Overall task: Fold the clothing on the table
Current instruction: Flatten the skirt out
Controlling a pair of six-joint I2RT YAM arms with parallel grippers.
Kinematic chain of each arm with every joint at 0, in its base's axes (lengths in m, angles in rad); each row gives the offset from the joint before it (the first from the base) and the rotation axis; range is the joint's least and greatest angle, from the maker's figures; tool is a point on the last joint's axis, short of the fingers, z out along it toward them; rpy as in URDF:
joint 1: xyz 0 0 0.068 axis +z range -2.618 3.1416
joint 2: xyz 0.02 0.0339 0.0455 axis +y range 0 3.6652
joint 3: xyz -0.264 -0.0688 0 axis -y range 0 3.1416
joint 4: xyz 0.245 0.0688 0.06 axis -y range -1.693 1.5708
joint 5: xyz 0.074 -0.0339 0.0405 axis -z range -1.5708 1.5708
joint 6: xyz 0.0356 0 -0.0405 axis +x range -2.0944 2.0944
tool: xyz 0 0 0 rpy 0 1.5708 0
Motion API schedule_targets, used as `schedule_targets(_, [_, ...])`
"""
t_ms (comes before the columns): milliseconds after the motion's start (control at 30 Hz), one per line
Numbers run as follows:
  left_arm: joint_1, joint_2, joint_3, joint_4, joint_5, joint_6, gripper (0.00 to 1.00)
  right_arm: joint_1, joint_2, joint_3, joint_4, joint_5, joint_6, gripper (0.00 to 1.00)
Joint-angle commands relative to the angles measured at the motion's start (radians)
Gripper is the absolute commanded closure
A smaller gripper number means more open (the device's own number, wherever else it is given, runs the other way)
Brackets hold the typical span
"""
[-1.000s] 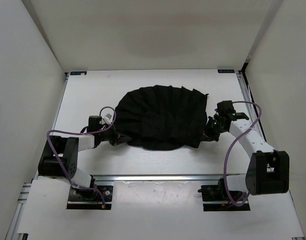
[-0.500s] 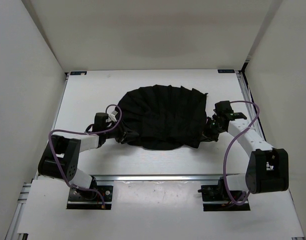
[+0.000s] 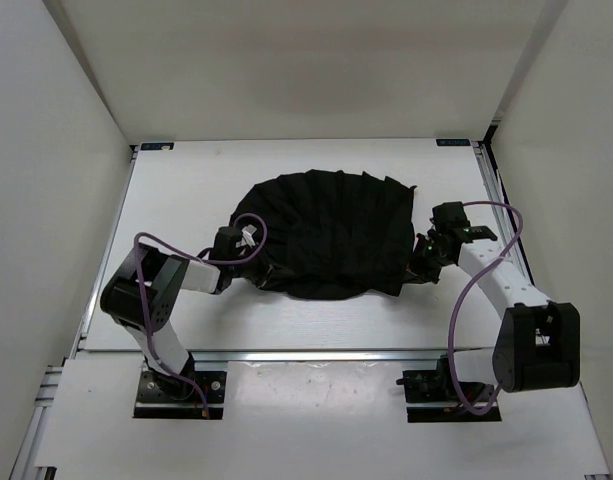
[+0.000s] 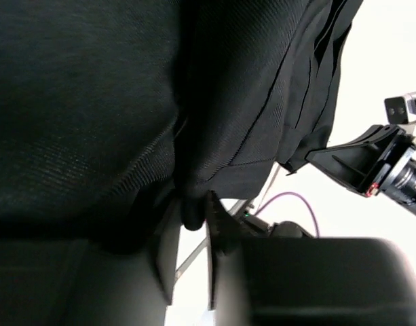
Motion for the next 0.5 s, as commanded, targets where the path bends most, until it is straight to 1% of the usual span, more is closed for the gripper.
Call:
schedule_targets(0, [-0.032, 0.027, 0.033, 0.092, 0.021, -0.036, 0.75, -0.017, -0.061, -0.006, -0.024, 0.015, -0.006, 1.00])
schedule_targets(33, [-0.020, 0.033, 0.027, 0.118, 0.037, -0.045, 0.83, -0.019, -0.078, -0.003, -0.016, 0.011, -0.006, 1.00])
schedule_targets(100, [0.030, -0.008, 0.022, 0.149, 0.075, -0.080, 0.96, -0.037, -0.104, -0.017, 0.002, 0.003, -0.004, 1.00])
schedule_targets(133, [0.059, -0.020, 0.028, 0.143, 0.084, -0.074, 0.97, -0.055, -0.114, -0.013, 0.012, -0.004, -0.003, 1.00])
schedule_targets(167, [0.098, -0.052, 0.055, 0.100, 0.100, -0.066, 0.97, -0.074, -0.114, -0.009, 0.015, -0.008, -0.010, 1.00])
schedule_targets(200, [0.144, -0.083, 0.104, 0.064, 0.118, -0.022, 0.97, -0.086, -0.104, 0.000, 0.010, -0.005, -0.019, 1.00])
schedule_targets(233, [0.171, -0.100, 0.129, -0.029, 0.123, 0.040, 0.97, -0.088, -0.089, 0.016, -0.010, 0.008, -0.027, 1.00])
schedule_targets(267, [0.222, -0.128, 0.184, -0.132, 0.129, 0.074, 0.98, -0.091, -0.081, 0.023, -0.013, 0.017, -0.038, 1.00])
schedule_targets(300, [0.247, -0.149, 0.233, -0.185, 0.130, 0.145, 0.99, -0.092, -0.077, 0.039, -0.025, 0.032, -0.046, 1.00])
schedule_targets(333, [0.289, -0.157, 0.261, -0.276, 0.127, 0.209, 1.00, -0.091, -0.071, 0.046, -0.033, 0.041, -0.049, 1.00])
schedule_targets(367, [0.320, -0.178, 0.275, -0.347, 0.129, 0.263, 1.00, -0.092, -0.059, 0.050, -0.036, 0.042, -0.053, 1.00])
schedule_targets(400, [0.342, -0.188, 0.277, -0.381, 0.115, 0.285, 1.00, -0.089, -0.058, 0.050, -0.042, 0.045, -0.046, 1.00])
schedule_targets(433, [0.348, -0.191, 0.258, -0.439, 0.117, 0.320, 1.00, -0.086, -0.055, 0.044, -0.051, 0.042, -0.056, 1.00])
schedule_targets(467, [0.354, -0.215, 0.247, -0.463, 0.120, 0.340, 1.00, -0.077, -0.055, 0.041, -0.059, 0.042, -0.049, 1.00])
